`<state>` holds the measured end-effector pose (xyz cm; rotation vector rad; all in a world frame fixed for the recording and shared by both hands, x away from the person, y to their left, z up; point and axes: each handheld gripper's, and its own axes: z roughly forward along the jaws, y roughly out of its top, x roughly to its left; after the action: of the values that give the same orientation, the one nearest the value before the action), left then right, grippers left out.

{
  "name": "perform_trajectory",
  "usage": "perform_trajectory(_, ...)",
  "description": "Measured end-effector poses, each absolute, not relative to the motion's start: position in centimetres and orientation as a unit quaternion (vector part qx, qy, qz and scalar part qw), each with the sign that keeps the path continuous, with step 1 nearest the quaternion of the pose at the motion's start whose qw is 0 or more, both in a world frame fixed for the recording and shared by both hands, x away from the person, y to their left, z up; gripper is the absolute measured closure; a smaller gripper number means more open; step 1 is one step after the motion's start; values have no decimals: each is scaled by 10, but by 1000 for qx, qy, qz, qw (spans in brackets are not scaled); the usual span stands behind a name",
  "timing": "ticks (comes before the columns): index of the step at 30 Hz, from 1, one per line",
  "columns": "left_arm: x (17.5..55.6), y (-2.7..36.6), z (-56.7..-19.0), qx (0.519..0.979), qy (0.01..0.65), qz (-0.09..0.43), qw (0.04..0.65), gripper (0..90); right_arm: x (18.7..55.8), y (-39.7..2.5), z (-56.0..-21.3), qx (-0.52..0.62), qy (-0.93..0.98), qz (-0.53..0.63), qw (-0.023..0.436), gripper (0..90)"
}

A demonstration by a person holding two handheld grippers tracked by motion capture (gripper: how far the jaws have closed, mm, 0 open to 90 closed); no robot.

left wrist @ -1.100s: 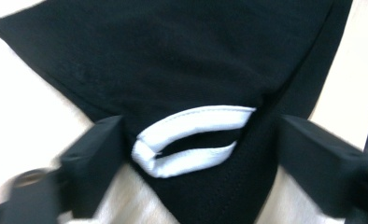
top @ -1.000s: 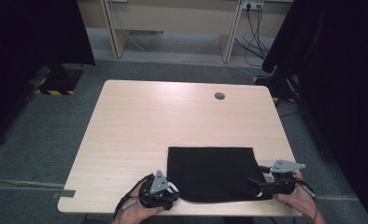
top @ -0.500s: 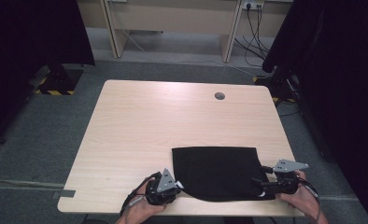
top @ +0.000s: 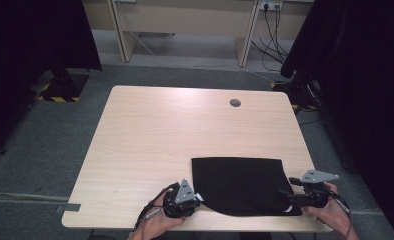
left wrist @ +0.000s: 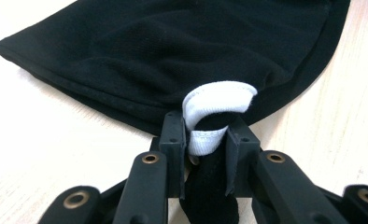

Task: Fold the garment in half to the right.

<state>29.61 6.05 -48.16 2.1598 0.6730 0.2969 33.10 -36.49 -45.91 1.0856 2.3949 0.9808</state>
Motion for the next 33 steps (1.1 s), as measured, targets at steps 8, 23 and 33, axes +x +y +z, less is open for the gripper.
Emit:
perform_trajectory(8,294,59,-482,858,274,123,416,723,338,-326,-434,363,825,402,158,308)
perform_trajectory(23,294,60,-482,858,277,120,416,723,386,-205,-416,300,852,413,119,295)
perform_trajectory(33,294,60,-482,857,278,120,416,724,410,-162,-418,282,866,399,104,312)
